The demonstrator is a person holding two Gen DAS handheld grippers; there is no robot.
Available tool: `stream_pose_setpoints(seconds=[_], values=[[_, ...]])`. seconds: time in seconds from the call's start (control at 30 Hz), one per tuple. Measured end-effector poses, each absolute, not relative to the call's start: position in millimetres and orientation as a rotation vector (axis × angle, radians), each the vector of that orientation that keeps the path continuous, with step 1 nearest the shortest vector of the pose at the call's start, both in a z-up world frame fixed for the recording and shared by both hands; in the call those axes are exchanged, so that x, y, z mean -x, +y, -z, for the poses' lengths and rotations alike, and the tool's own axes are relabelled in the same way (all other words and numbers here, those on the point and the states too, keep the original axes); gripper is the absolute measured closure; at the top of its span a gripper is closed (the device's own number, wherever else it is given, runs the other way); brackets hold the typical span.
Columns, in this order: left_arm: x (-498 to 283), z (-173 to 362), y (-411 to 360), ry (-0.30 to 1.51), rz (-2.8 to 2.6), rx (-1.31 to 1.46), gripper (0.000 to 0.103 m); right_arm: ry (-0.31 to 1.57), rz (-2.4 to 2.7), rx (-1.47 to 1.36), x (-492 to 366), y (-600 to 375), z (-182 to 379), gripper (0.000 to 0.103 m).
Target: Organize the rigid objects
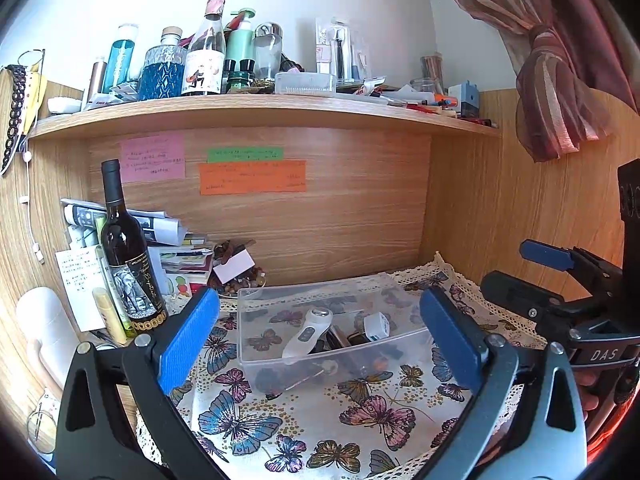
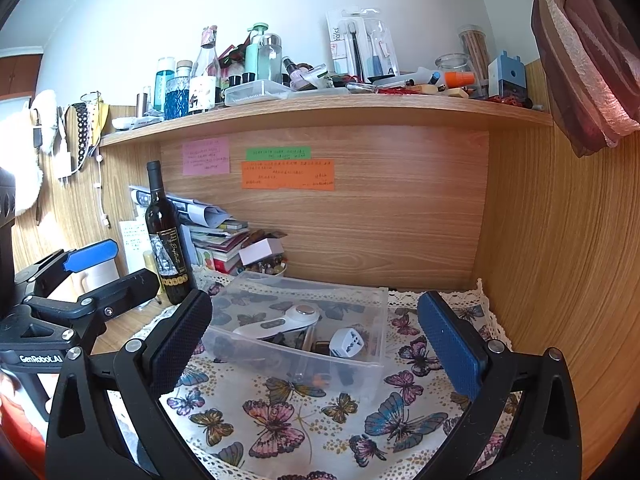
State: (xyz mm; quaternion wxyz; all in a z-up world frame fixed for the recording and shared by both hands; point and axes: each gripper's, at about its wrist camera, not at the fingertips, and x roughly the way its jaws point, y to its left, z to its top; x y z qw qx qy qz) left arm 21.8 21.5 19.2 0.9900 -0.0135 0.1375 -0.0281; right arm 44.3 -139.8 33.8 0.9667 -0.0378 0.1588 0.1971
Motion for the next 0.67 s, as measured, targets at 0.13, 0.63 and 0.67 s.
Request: stream_pose_setpoints(seconds=[0.13,0.63,0.67], values=[[-21.5,-19.0,21.1,0.275,0.057,0.026,0.001,0.323,-0.398,0.08,-45.0,-139.7,-33.4,0.0],[-20.7,-20.5,21.2,0.271,0.06,0.033,0.001,0.341,-0.404,0.088,-48.9,-136.5,-29.6,0.0],[-20.8,-20.4,21.0,0.272,0.059,0.032,0.001,0.341,-0.403,0.091,-49.5,-136.2,-29.0,0.0]])
